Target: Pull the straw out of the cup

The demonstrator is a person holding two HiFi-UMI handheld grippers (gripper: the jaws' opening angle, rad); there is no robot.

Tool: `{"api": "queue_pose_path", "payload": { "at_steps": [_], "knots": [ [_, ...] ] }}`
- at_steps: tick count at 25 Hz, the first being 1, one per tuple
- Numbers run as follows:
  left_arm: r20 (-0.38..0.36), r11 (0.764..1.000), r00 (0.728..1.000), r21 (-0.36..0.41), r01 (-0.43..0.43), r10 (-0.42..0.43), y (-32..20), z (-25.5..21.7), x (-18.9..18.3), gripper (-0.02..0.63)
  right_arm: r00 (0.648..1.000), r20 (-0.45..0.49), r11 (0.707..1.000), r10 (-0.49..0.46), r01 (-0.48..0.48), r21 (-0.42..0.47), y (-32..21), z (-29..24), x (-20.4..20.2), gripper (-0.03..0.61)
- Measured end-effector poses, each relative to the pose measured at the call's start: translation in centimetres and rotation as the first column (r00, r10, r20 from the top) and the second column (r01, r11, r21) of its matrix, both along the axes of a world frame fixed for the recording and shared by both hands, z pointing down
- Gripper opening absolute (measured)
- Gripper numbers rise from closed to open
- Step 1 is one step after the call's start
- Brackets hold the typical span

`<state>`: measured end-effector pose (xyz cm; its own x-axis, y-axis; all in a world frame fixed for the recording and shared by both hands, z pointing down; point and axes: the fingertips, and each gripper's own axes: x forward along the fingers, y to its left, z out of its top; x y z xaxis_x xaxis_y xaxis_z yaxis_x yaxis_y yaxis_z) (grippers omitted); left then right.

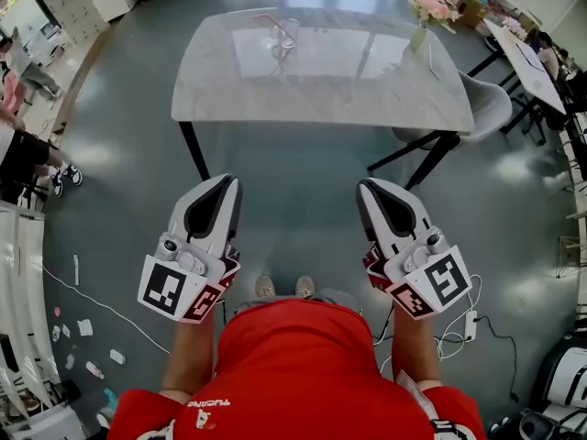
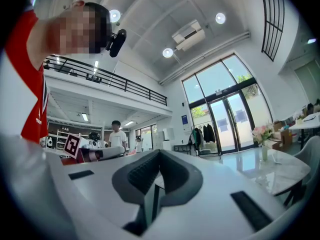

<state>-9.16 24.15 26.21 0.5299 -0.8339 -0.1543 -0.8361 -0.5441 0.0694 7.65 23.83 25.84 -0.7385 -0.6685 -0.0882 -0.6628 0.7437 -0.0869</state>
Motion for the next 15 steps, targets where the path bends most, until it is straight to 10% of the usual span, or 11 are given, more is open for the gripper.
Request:
{"api": "queue_pose_path", "payload": {
  "at_steps": [15],
  "knots": [
    [0.037,0.998,0.998,0.029,0.058,-0.059,-0.8,-0.8,3.7,0.005,0.999,0.004,0.998,-0.043,0.043,0.035,-1.0,-0.1,4.6,0.0]
  ]
}}
